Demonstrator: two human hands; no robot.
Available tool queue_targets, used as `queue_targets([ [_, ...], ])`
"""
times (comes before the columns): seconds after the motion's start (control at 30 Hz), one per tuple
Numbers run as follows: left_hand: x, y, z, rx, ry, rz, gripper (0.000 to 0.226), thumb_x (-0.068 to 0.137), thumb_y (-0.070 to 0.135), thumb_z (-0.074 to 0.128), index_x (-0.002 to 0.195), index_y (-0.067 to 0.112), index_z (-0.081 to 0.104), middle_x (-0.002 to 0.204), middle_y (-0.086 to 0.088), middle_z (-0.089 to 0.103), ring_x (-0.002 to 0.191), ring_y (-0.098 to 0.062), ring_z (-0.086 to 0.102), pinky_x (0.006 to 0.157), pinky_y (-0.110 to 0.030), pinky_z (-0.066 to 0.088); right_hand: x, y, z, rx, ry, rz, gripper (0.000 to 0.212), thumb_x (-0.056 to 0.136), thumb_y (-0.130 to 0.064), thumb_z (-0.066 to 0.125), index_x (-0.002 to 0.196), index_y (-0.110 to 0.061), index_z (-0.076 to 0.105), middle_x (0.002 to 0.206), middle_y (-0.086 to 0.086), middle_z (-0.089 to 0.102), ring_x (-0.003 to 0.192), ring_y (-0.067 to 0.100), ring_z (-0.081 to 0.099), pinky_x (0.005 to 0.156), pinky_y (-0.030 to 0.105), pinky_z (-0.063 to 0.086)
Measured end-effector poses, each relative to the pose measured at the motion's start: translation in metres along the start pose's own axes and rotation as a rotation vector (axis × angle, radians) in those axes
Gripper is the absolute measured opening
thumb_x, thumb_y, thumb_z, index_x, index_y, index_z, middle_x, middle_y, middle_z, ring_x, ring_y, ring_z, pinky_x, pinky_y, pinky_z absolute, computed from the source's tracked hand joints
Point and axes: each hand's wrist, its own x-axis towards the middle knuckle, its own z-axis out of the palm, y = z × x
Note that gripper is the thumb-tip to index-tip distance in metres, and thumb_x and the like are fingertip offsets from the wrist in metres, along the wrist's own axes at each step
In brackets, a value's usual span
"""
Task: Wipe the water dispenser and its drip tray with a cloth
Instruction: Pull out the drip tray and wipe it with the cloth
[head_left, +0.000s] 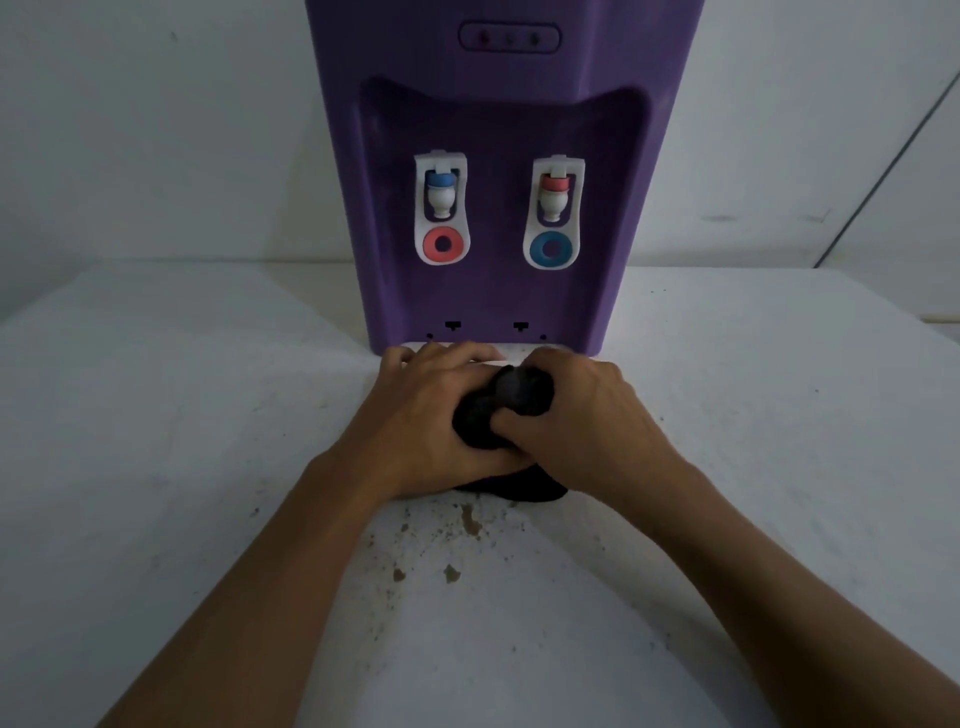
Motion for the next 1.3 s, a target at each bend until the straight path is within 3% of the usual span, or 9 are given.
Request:
queue_targets([
  [0.1, -0.003, -0.008, -0.003, -0.043, -0.055, -0.019, 0.076, 0.08, 0.078, 0.052, 0.146, 0.042, 0.054, 0.15, 0.025, 0.048, 0.136, -0.003, 0.044, 0.117, -0.042, 0.026, 0.005, 0.014, -0.013, 0.168, -0.057, 0.011, 0.017, 0.082, -0.03, 0.077, 0.095, -0.033, 0.067, 0.084, -0.015, 0.066, 0.073, 0.003, 0.064, 0.059, 0.014, 0.05],
  [0.23, -0.003, -0.015, -0.001, -0.014, -0.038, -0.049, 0.067, 0.081, 0.057, 0.046, 0.145, 0.042, 0.057, 0.149, 0.025, 0.048, 0.135, -0.001, 0.045, 0.115, -0.034, 0.023, 0.011, 0.044, -0.043, 0.56, -0.143, 0.105, 0.033, 0.082, -0.002, 0.058, 0.09, -0.029, 0.076, 0.076, -0.008, 0.071, 0.064, 0.009, 0.066, 0.056, 0.02, 0.051],
  [0.4, -0.002, -0.021, 0.004, 0.027, -0.018, -0.026, 0.058, 0.089, 0.039, 0.074, 0.144, 0.042, 0.058, 0.147, 0.022, 0.053, 0.133, -0.005, 0.05, 0.112, -0.037, 0.029, 0.02, 0.071, -0.061, 1.235, -0.304, 0.359, 0.033, 0.077, -0.034, 0.064, 0.098, -0.011, 0.075, 0.089, 0.011, 0.071, 0.071, 0.025, 0.066, 0.056, 0.03, 0.052],
  [0.5, -0.001, -0.021, 0.004, 0.027, 0.015, -0.02, 0.059, 0.088, 0.041, 0.078, 0.143, 0.042, 0.056, 0.145, 0.023, 0.056, 0.131, -0.004, 0.052, 0.109, -0.035, 0.031, 0.021, 0.072, -0.052, 0.998, -0.258, 0.354, 0.061, 0.074, -0.056, 0.086, 0.112, -0.011, 0.07, 0.092, 0.008, 0.078, 0.077, 0.024, 0.076, 0.061, 0.032, 0.059],
  [0.6, -0.002, -0.021, 0.002, 0.026, 0.044, -0.037, 0.067, 0.085, 0.042, 0.082, 0.146, 0.038, 0.055, 0.145, 0.019, 0.06, 0.129, -0.007, 0.057, 0.111, -0.042, 0.042, 0.02, 0.067, -0.041, 0.686, -0.076, 0.245, 0.04, 0.075, -0.023, 0.09, 0.108, -0.028, 0.068, 0.09, -0.008, 0.076, 0.08, 0.015, 0.076, 0.065, 0.029, 0.062],
  [0.7, -0.002, -0.021, 0.002, 0.007, 0.057, -0.028, 0.067, 0.083, 0.04, 0.083, 0.146, 0.033, 0.06, 0.145, 0.015, 0.063, 0.126, -0.011, 0.062, 0.105, -0.045, 0.052, 0.02, 0.062, -0.038, 0.567, -0.013, 0.171, 0.038, 0.074, -0.011, 0.081, 0.102, -0.035, 0.069, 0.089, -0.012, 0.072, 0.082, 0.01, 0.072, 0.064, 0.023, 0.061],
  [0.87, -0.002, -0.024, 0.004, -0.053, 0.105, -0.057, 0.07, 0.079, 0.041, 0.088, 0.143, 0.038, 0.061, 0.142, 0.02, 0.063, 0.123, -0.001, 0.056, 0.098, -0.021, 0.045, 0.02, 0.057, -0.034, 0.462, 0.049, 0.111, 0.037, 0.076, -0.01, 0.074, 0.102, -0.037, 0.069, 0.085, -0.02, 0.071, 0.079, -0.004, 0.067, 0.061, 0.015, 0.053],
  [1.07, 0.002, -0.027, 0.002, -0.176, 0.077, -0.097, 0.066, 0.072, 0.044, 0.093, 0.132, 0.03, 0.071, 0.115, 0.016, 0.068, 0.101, -0.009, 0.067, 0.083, -0.041, 0.06, 0.028, 0.057, -0.027, 0.447, 0.049, 0.209, 0.013, 0.079, -0.01, 0.067, 0.077, -0.021, 0.072, 0.068, -0.001, 0.071, 0.063, 0.014, 0.069, 0.056, 0.027, 0.052],
  [1.3, -0.001, -0.027, 0.001, -0.193, 0.154, -0.109, 0.066, 0.067, 0.046, 0.095, 0.128, 0.033, 0.073, 0.113, 0.019, 0.073, 0.095, -0.002, 0.069, 0.081, -0.038, 0.061, 0.037, 0.052, -0.035, 0.229, -0.064, 0.114, 0.012, 0.086, -0.037, 0.081, 0.086, -0.026, 0.075, 0.076, -0.006, 0.074, 0.071, 0.012, 0.071, 0.063, 0.023, 0.054],
])
